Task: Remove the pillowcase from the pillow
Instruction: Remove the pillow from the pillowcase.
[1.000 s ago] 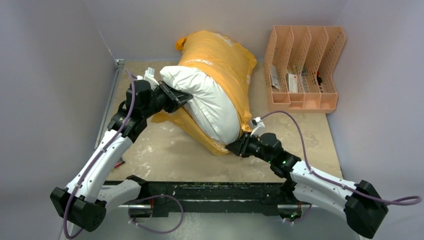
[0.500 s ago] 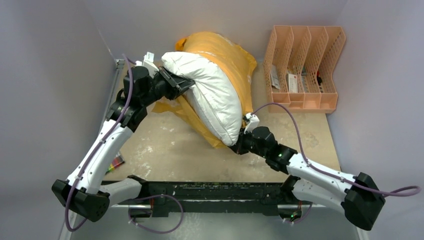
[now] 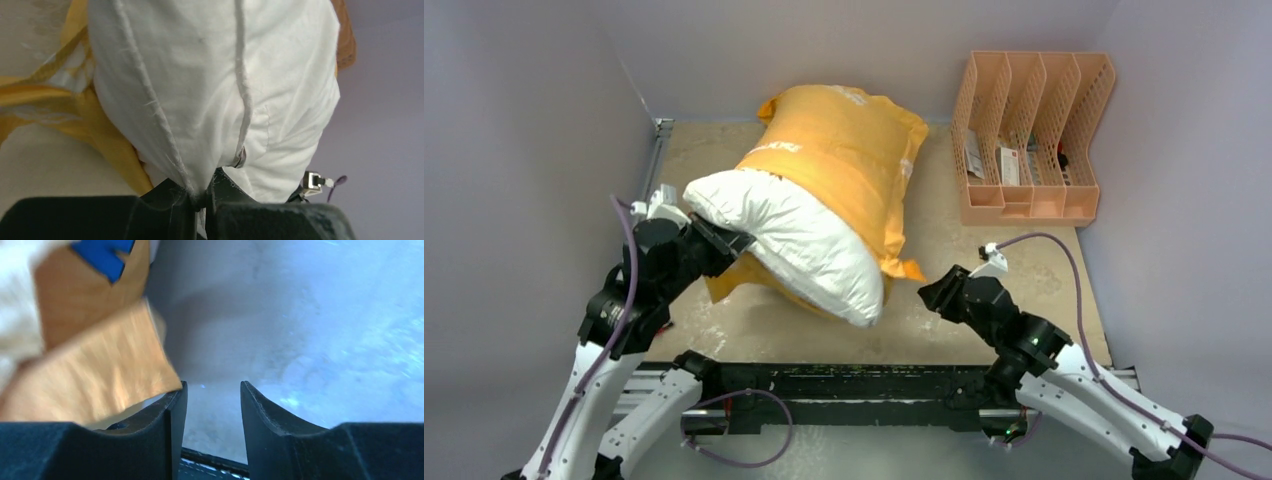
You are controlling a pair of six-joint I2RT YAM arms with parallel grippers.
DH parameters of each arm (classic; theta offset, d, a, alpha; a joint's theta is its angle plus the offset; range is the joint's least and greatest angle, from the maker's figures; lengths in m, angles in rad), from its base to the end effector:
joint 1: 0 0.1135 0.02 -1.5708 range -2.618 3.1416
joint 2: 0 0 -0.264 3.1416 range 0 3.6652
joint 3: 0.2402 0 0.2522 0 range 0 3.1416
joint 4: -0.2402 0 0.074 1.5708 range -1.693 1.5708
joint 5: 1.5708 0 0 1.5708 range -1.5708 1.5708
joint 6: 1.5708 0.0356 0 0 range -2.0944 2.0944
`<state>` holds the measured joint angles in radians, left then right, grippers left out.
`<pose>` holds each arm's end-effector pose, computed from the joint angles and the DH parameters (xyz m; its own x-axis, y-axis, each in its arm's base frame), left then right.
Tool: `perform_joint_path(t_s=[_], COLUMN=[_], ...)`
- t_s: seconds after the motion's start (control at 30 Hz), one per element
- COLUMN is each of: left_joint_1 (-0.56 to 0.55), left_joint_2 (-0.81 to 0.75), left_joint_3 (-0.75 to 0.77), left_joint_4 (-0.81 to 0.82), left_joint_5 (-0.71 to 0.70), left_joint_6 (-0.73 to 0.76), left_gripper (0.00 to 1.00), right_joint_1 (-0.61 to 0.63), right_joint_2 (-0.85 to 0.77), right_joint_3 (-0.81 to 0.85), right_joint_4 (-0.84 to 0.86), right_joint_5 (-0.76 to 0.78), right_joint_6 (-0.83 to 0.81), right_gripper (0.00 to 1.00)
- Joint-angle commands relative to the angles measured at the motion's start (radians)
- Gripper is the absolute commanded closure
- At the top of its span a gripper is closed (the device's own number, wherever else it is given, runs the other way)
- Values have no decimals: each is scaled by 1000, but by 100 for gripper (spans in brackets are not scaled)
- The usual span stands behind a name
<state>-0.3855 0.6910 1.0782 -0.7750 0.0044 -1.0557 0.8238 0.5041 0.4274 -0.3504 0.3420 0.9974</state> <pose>0.1132 -0.0461 0.3884 -0.5031 -0.7350 -0.4546 -0.1178 0.5795 -0.8064 0.1009 0.0913 0.2375 -0.5591 0.5610 -0.6105 -0.0260 0.7241 0.6892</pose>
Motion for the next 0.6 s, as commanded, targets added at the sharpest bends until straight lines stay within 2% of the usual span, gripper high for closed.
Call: perform_joint_path(t_s=[0.0, 0.07, 0.13, 0.2, 0.3, 0.37, 0.43, 0.5, 0.57], left_joint_1=[22, 22, 22, 22, 22, 22, 22, 22, 22], left_joint_2=[-95, -106, -96, -73, -32, -8, 8, 15, 8], left_joint_3=[-76, -113, -118, -101, -64, -51, -50, -49, -49], left_joint_4=[83, 126, 146, 148, 154, 172, 203, 223, 235], left_joint_5=[-92, -50, -30, -24, -10, 16, 48, 71, 78], left_joint_6=[-6, -29, -28, -7, 24, 30, 25, 13, 1], left_gripper=[100, 100, 100, 100, 100, 100, 100, 100, 100], right_joint_1=[-2, -2, -2, -3, 1, 35, 145, 291, 395], right_joint_2=[-10, 6, 47, 122, 285, 396, 478, 529, 576], right_joint_3=[139, 230, 323, 408, 523, 576, 602, 612, 618], right_joint_4=[-187, -89, -20, 75, 114, 106, 123, 163, 205], right_joint_5=[68, -33, -75, -188, -438, -521, -441, -270, -157], right_joint_6=[28, -119, -172, -313, -455, -499, -543, -598, -678], right_gripper=[54, 52, 49, 45, 41, 40, 38, 36, 24])
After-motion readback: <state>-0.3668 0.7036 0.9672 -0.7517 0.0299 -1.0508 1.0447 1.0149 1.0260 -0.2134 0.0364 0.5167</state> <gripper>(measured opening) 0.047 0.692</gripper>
